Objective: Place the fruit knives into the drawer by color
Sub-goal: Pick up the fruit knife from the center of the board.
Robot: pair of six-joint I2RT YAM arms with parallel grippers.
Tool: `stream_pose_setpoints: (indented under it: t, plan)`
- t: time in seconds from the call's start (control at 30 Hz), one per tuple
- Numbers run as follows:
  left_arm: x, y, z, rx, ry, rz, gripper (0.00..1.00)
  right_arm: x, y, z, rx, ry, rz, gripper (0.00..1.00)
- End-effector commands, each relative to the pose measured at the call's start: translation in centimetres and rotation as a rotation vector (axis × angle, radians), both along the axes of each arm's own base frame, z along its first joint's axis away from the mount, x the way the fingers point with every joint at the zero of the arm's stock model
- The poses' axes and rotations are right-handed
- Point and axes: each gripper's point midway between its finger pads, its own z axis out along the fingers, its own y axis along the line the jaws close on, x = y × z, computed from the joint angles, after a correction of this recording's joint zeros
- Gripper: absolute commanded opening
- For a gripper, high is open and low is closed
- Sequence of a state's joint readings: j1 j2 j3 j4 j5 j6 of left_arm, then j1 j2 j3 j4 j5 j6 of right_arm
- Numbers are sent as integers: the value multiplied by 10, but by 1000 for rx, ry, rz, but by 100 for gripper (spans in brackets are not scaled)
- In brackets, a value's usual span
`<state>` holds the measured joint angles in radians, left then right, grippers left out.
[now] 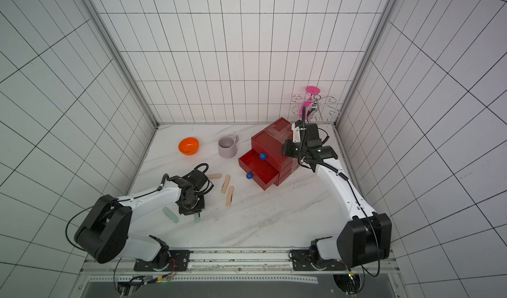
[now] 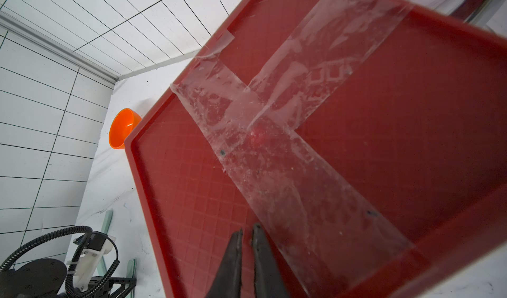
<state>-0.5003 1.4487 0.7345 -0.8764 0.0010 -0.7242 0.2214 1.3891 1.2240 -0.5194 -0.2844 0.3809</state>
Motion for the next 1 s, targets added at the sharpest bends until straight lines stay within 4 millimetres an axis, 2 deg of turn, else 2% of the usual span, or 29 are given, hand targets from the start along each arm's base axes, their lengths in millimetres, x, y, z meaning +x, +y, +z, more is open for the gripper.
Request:
stream_pose_setpoints:
  t: [0.0, 0.63, 0.97]
  plan:
    - [-3, -16, -3, -54, 30, 0, 8, -99, -6, -111, -117, 567, 49, 13]
    - [39, -65, 52, -209, -92, -17, 8, -98, -5, -110, -115, 560, 53, 13]
    - [66, -101, 93, -317, -166, -46, 8, -98, -6, -109, -115, 561, 53, 13]
